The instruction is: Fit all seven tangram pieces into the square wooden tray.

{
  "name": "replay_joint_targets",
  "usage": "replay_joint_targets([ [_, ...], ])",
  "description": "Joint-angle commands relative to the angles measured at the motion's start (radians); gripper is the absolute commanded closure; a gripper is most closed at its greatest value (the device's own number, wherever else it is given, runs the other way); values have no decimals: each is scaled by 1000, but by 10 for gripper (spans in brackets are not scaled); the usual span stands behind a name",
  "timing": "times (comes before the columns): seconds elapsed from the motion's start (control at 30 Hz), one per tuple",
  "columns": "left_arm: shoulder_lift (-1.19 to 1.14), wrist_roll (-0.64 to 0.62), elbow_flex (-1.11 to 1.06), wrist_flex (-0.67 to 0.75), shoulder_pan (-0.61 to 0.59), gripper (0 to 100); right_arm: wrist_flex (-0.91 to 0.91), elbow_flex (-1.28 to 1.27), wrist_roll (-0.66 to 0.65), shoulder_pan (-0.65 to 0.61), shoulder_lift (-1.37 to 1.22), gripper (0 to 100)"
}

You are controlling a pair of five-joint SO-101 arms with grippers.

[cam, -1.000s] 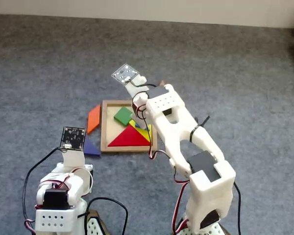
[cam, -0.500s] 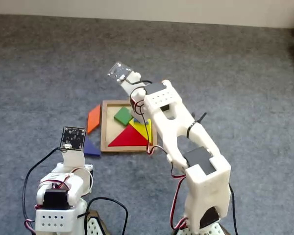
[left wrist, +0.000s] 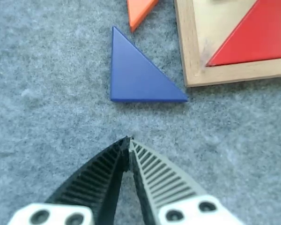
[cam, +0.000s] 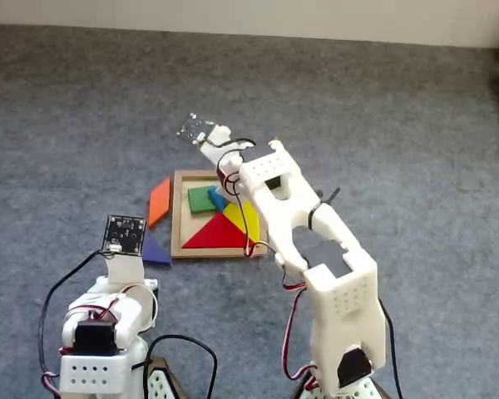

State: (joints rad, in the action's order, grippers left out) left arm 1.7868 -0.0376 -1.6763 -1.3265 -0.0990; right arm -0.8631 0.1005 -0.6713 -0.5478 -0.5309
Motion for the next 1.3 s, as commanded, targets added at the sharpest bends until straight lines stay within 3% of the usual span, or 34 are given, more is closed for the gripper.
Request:
replay_joint_targets([
  [0.0,16,6,-19,-3,-10,992,13,47,-18,16,25,993],
  [0.23,16,6,-19,-3,-10,992,5,30,-11,13,211,993],
  [0.4,16,6,-19,-3,-10,992,-41,-18,75,-22,288,993],
  [0.6,16,6,-19,-3,-10,992,-173,-18,190,-99,300,993],
  [0.83,16,6,-19,-3,-10,992,-180,-10,278,-114,219,992],
  [0.93,16,6,-19,-3,-10,992,-188,-7,402,-105,177,972],
  [1.1,16,6,-19,-3,-10,992,-188,41,669,-97,166,805],
  [1.27,16,6,-19,-3,-10,992,-166,53,799,-99,166,756],
])
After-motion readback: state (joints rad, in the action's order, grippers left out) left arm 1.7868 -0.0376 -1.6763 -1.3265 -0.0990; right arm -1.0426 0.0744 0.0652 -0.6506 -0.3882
